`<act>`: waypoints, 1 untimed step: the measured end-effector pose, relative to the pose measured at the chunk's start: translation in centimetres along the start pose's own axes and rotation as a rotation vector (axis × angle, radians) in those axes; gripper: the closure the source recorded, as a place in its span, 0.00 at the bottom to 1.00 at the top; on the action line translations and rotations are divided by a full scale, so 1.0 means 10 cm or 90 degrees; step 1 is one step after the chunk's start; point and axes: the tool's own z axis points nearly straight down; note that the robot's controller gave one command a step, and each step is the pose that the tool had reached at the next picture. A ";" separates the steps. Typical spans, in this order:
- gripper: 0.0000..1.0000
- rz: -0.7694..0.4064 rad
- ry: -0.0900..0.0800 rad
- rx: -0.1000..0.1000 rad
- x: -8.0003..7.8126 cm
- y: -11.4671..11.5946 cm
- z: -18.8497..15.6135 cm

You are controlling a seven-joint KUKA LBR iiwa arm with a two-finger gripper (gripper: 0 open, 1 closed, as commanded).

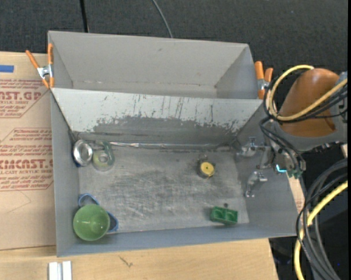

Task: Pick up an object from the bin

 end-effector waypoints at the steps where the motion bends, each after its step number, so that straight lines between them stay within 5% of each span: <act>1: 0.00 -0.070 -0.023 0.008 0.26 0.36 0.36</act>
Offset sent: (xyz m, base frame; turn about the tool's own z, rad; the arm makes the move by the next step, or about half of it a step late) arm -0.0438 0.0490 -0.0560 -0.1197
